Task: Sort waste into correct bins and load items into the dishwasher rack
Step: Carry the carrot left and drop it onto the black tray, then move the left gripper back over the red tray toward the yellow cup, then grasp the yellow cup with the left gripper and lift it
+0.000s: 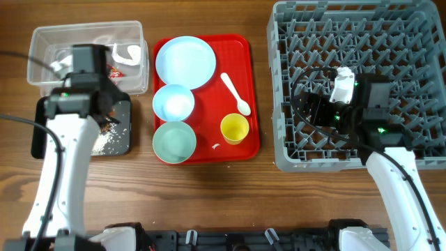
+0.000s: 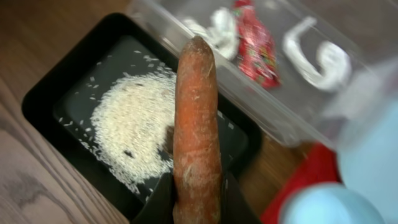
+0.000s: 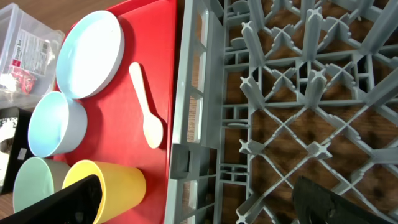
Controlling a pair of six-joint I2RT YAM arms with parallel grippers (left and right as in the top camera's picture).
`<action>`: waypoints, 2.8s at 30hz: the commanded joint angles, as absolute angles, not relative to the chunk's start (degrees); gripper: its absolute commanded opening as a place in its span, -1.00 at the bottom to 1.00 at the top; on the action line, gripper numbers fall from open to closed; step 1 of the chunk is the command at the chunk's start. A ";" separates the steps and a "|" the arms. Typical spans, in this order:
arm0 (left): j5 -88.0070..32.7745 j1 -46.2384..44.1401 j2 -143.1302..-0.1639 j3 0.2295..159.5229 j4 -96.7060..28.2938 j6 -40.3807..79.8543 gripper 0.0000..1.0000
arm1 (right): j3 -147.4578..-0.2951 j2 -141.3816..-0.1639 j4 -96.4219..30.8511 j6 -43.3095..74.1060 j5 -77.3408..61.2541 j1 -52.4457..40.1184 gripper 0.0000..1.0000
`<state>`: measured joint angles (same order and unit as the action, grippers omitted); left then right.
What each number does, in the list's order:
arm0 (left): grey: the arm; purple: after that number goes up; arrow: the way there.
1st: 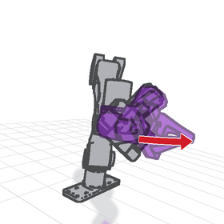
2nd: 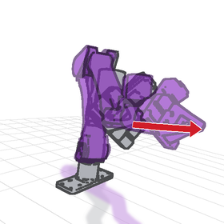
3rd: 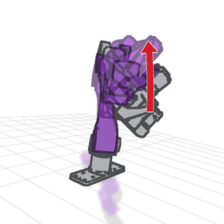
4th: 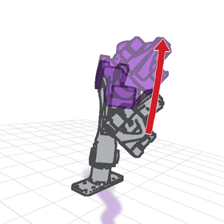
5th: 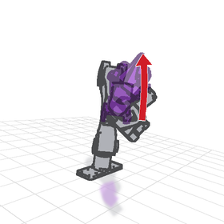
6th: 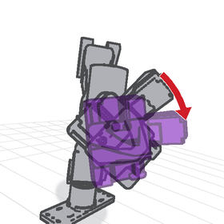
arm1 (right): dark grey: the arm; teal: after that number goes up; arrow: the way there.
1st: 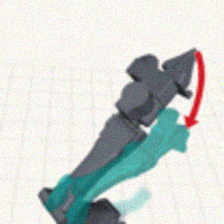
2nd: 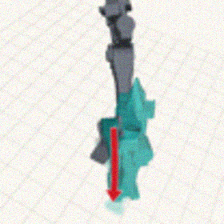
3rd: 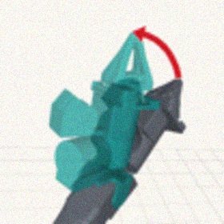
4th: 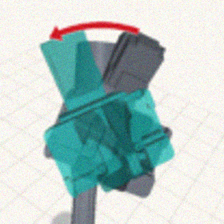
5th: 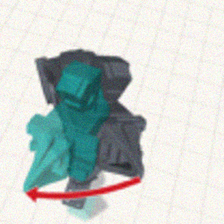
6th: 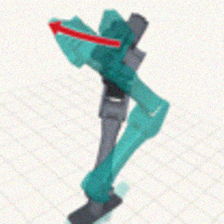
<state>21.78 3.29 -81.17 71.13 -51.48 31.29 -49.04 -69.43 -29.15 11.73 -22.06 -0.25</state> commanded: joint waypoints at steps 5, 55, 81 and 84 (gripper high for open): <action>15.33 14.50 -91.55 64.45 -40.80 36.93 -0.92 | -50.35 -69.76 -28.80 12.21 -23.03 -0.58 0.99; -5.98 -29.23 -96.36 70.48 -36.75 12.16 0.54 | -50.35 -69.76 -29.61 14.09 -23.03 -0.58 0.99; -10.31 -32.05 -102.30 69.97 -40.01 13.93 -0.76 | -50.35 -69.78 -30.11 14.11 -23.03 -0.58 0.99; -12.91 -32.03 -102.65 69.97 -39.42 13.93 -0.92 | -50.35 -69.78 -30.13 14.13 -23.05 -0.58 0.99</action>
<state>-9.50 -31.83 -101.34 70.02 -39.99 13.52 -49.04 -69.43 -30.06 13.63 -22.06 -0.25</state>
